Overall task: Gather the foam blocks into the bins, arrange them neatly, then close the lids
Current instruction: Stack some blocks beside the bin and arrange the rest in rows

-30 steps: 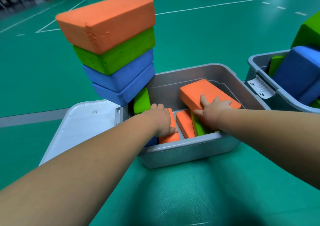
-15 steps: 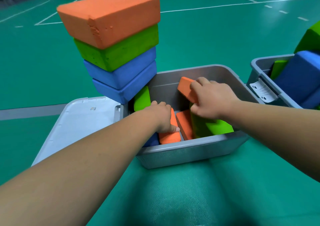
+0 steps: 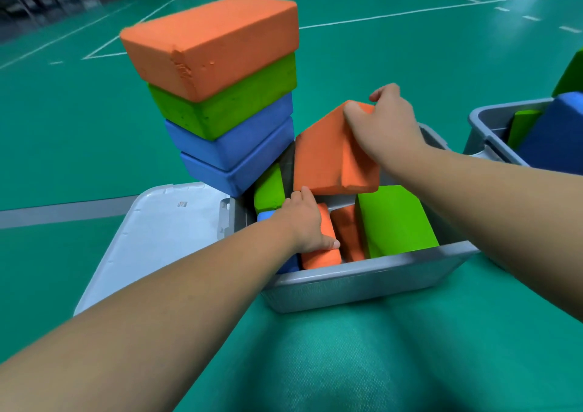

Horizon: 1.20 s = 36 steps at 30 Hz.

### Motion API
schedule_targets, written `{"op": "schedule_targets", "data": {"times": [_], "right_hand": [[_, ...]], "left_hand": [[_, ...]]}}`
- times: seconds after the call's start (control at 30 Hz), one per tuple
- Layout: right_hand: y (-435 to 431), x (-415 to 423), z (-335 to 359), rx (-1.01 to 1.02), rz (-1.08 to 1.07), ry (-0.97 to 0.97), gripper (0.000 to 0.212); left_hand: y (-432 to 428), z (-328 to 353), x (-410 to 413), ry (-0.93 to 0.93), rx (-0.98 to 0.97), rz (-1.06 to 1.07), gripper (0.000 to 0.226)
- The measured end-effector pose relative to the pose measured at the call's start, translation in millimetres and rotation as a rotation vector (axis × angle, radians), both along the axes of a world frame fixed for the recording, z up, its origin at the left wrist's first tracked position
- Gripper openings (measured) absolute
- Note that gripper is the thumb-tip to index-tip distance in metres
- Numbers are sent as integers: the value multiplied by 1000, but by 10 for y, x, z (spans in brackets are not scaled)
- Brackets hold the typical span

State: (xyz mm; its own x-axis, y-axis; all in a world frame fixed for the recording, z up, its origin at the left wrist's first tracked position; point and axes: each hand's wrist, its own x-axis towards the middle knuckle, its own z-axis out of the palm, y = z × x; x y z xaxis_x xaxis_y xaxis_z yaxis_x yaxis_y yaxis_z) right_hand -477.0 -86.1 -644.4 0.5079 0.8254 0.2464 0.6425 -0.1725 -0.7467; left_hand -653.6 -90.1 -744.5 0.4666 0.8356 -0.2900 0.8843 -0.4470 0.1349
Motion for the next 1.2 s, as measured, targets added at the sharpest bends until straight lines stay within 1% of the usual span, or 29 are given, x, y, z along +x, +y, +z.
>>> {"op": "schedule_targets", "data": {"times": [0.1,0.2,0.3,0.37,0.4,0.47,0.53,0.57,0.6,0.63,0.67,0.8,0.87,0.97,1.07,1.1,1.2], "right_hand": [[102,-20,-59,-67,29,7,65],[200,-42,-104,-111,62,2,72],[264,-77,-147,-160,99,24,74],[309,-111,-191,-230,156,37,76],[323,-131,-200,-272,189,60,76],[336,-177,-207,-348,235,206,75],[331,-213,-269,-392,280,338,64],[338,-232,-311,-414,326,343,55],[344,-254,-365,-434,365,329,46],[347,-282,-425,-443,389,306,41],[367,-295,-505,-444,405,277,41],[462,-295,-788,-437,446,131,61],[505,-281,-873,-441,444,109,67],[525,-257,-984,-493,449,54,71],[504,-300,-1083,-523,446,133,76],[501,-327,-1110,-527,441,142,76],[501,-405,-1209,-579,471,62,77]], "left_hand": [[-23,46,-40,-70,-13,23,152],[0,63,-82,-109,-31,30,156],[49,31,-132,-109,-45,42,157],[75,24,-157,-98,-43,36,157],[81,33,-164,-91,-43,31,157],[86,56,-166,-87,-47,28,156],[87,78,-172,-85,-59,45,157],[88,79,-177,-84,-59,57,157],[86,76,-183,-84,-53,68,158],[76,69,-183,-79,-48,79,158],[56,71,-173,-62,-44,94,158],[-46,100,-63,142,63,225,153],[-62,81,-29,177,108,249,153],[-55,42,-36,136,144,185,159],[-8,58,-94,98,107,99,152],[15,62,-114,108,95,72,149],[78,41,-133,174,59,46,142]]}}
